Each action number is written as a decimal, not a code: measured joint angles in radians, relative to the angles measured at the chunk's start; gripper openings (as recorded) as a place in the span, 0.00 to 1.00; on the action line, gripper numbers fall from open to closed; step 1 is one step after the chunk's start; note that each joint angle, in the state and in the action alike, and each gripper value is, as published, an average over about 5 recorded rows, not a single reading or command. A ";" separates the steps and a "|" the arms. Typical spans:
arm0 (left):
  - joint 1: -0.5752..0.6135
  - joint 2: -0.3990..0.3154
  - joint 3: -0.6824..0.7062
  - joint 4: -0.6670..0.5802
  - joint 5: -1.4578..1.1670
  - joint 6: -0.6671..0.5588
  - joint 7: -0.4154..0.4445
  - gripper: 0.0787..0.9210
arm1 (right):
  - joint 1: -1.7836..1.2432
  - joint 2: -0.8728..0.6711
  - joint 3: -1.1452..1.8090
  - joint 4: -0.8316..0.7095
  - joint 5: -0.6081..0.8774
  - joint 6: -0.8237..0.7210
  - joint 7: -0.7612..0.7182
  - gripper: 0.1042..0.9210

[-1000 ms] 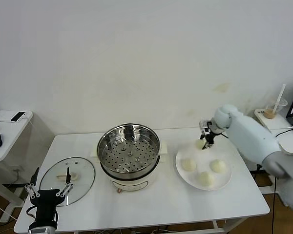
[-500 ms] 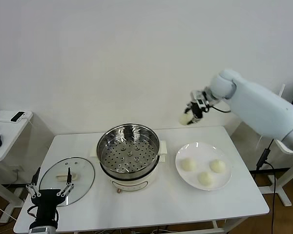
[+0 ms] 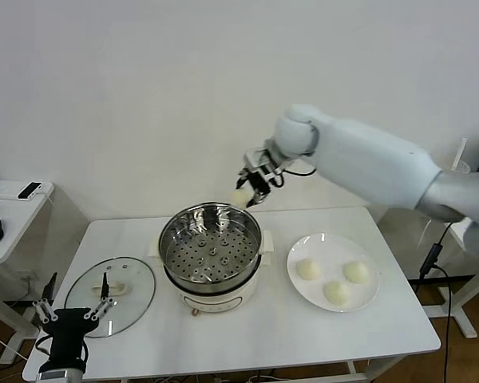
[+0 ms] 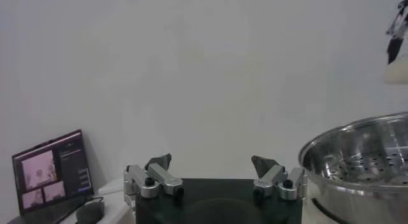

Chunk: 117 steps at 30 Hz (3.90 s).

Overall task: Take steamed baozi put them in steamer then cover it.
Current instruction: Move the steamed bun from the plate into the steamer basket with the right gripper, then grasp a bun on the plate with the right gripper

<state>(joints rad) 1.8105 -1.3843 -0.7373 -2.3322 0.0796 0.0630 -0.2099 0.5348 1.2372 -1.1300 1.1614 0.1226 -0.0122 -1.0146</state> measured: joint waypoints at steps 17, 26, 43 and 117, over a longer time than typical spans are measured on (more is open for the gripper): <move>0.018 -0.016 -0.040 -0.005 -0.016 -0.016 -0.016 0.88 | -0.107 0.147 -0.040 -0.179 -0.287 0.299 0.094 0.55; 0.011 -0.016 -0.052 -0.003 -0.019 -0.016 -0.017 0.88 | -0.152 0.204 -0.022 -0.266 -0.372 0.417 0.134 0.56; 0.006 -0.017 -0.058 -0.007 -0.020 -0.017 -0.020 0.88 | -0.173 0.258 0.022 -0.386 -0.463 0.555 0.174 0.83; -0.064 0.016 -0.069 -0.030 -0.022 0.037 0.010 0.88 | -0.550 -0.366 0.301 0.026 -0.188 -0.312 0.051 0.88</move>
<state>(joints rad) 1.7463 -1.3682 -0.8063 -2.3622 0.0574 0.1001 -0.2003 -0.0152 0.8716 -0.8289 1.1876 -0.0651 -0.3239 -0.9636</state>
